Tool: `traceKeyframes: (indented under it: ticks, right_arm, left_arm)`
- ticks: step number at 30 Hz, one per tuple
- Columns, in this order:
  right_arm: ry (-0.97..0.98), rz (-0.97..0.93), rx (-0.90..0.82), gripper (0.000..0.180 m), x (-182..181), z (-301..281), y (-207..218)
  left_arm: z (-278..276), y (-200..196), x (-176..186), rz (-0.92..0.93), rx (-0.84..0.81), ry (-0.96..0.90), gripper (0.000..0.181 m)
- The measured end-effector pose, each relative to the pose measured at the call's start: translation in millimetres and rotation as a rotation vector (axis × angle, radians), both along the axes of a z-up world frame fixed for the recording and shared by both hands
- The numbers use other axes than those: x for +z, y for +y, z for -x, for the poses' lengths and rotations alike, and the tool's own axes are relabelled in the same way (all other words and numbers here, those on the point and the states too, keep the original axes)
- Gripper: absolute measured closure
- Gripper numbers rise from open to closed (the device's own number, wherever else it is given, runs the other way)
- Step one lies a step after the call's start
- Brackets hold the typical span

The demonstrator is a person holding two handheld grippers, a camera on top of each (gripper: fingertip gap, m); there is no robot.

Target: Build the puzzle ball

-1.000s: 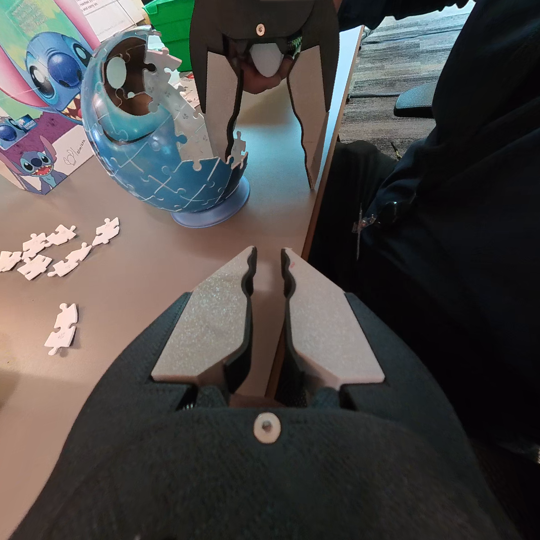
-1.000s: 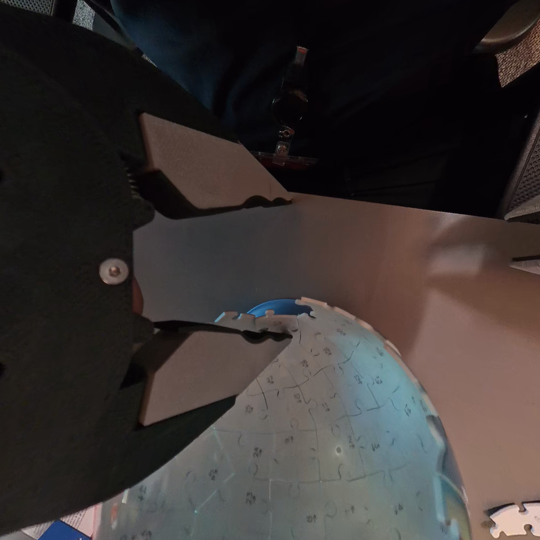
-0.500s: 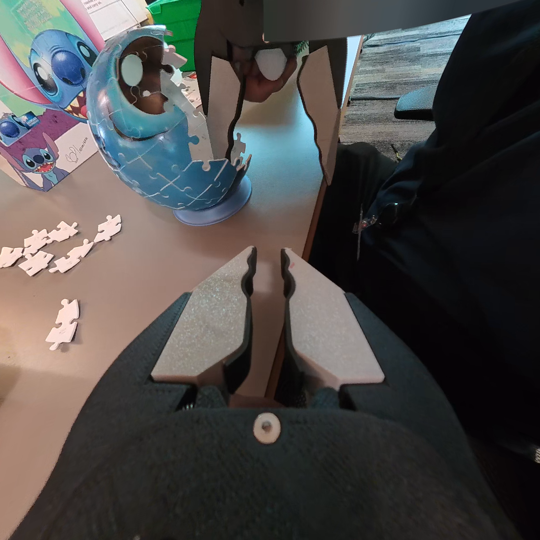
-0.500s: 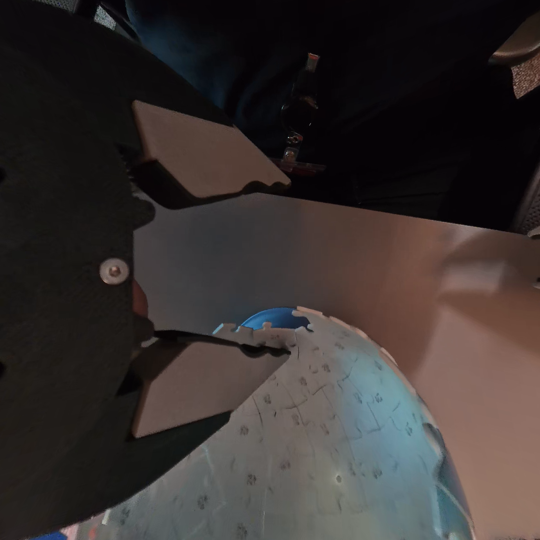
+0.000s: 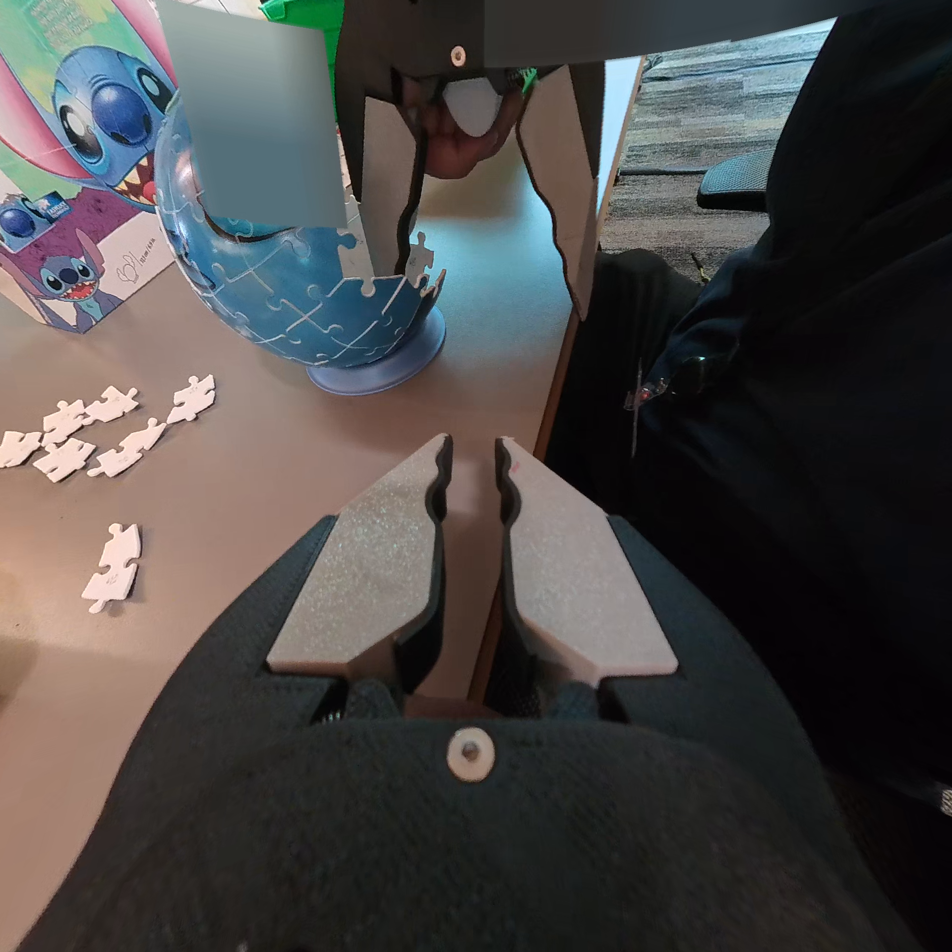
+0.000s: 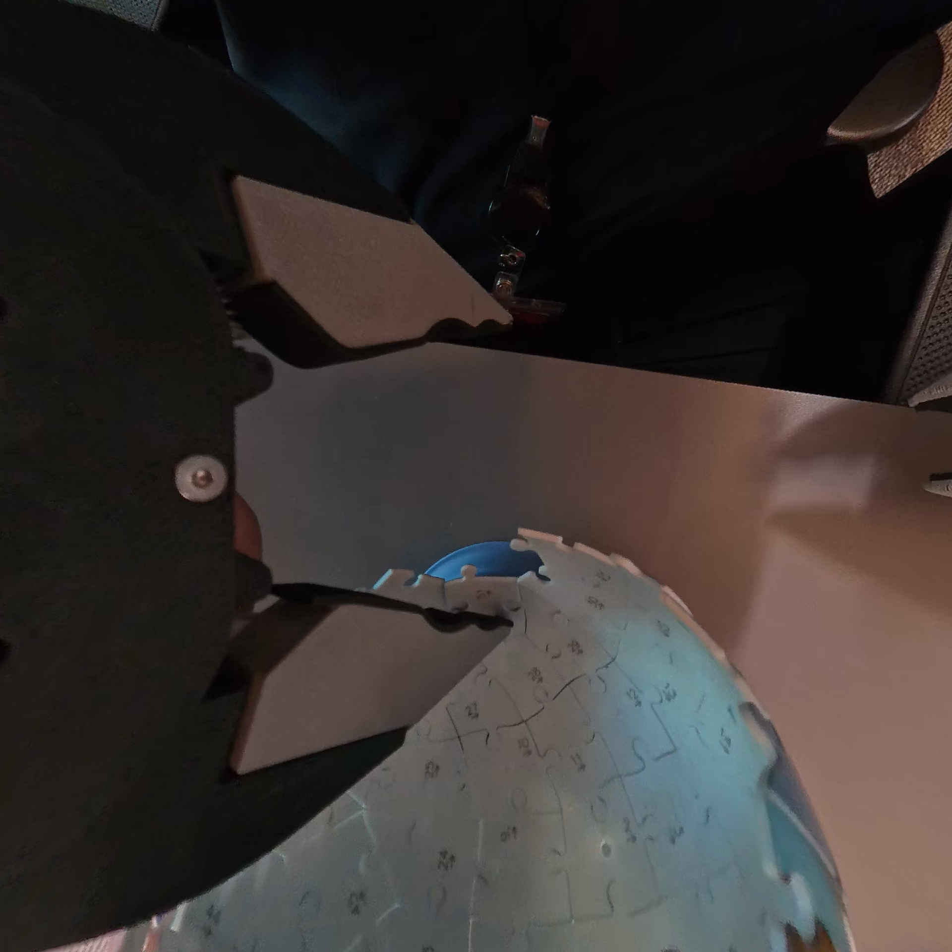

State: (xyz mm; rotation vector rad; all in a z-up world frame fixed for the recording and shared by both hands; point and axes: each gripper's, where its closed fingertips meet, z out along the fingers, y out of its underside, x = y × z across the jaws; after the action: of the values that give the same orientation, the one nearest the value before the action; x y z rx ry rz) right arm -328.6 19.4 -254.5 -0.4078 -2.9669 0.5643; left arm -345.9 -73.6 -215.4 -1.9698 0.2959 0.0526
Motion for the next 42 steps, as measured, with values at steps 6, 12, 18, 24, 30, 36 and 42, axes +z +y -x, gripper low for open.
traceKeyframes:
  ticks: [6,12,18,24,30,36,42]
  right_arm:
    - [0.044,0.003,0.010,0.080,-1.3,2.7,1.1]
    - [0.047,0.021,-0.008,0.086,0.7,6.3,0.5]
    - [0.031,0.030,-0.042,0.086,9.3,5.6,2.8]
    - [0.014,0.008,-0.023,0.087,5.1,-1.8,2.4]
    - [-0.017,0.053,-0.024,0.086,6.4,-2.4,1.8]
    - [0.013,0.046,-0.024,0.089,4.2,1.9,3.3]
    - [0.016,0.032,-0.020,0.087,1.9,1.9,3.6]
  left_arm:
    - [-0.2,-0.1,-0.6,0.003,0.001,0.000,0.166]
    - [-0.1,-0.1,-0.9,0.007,0.000,-0.004,0.166]
    - [-0.3,-0.3,-1.9,0.012,0.002,0.000,0.166]
    - [-0.5,-0.5,-1.9,0.011,0.002,-0.001,0.166]
    - [-0.8,-1.2,-2.5,0.013,0.002,-0.004,0.166]
    - [-0.9,-1.3,-2.8,0.015,0.000,-0.006,0.166]
    - [-0.9,-1.3,-3.0,0.017,0.001,-0.007,0.166]
